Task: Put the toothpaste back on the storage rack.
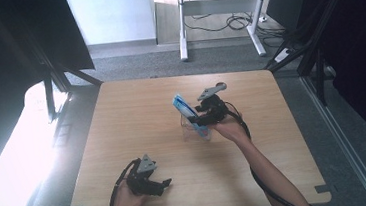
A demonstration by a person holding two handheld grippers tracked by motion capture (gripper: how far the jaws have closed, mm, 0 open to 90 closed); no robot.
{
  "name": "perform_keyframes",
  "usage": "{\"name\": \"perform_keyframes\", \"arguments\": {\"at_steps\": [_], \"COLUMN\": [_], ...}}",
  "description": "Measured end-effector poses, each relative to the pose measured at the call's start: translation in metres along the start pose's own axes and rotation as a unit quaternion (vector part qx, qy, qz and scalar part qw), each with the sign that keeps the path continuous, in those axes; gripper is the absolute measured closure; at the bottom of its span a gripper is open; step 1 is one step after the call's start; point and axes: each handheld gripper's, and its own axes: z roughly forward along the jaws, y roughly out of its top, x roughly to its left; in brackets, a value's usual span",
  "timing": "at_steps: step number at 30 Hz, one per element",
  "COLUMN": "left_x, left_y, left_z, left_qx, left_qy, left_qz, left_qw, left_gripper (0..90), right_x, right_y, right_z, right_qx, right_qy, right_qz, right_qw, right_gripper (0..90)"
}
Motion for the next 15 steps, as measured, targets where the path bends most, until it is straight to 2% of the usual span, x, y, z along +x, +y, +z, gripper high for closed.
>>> {"name": "perform_keyframes", "arguments": {"at_steps": [8, 15], "left_x": [0.000, -0.001], "left_y": [0.000, 0.000], "left_z": [0.001, 0.001], "left_qx": [0.001, 0.000], "left_qy": [-0.001, -0.003], "left_qz": [0.000, -0.001], "left_qw": [1.0000, 1.0000], "left_gripper": [12.9, 12.9], "right_x": [0.002, 0.005], "right_y": [-0.001, -0.001], "right_z": [-0.005, -0.010], "right_qx": [-0.003, -0.008], "right_qy": [0.010, 0.012], "right_qz": [-0.002, -0.003], "right_qw": [0.9999, 0.9999], "right_gripper": [34.9, 25.6]}}
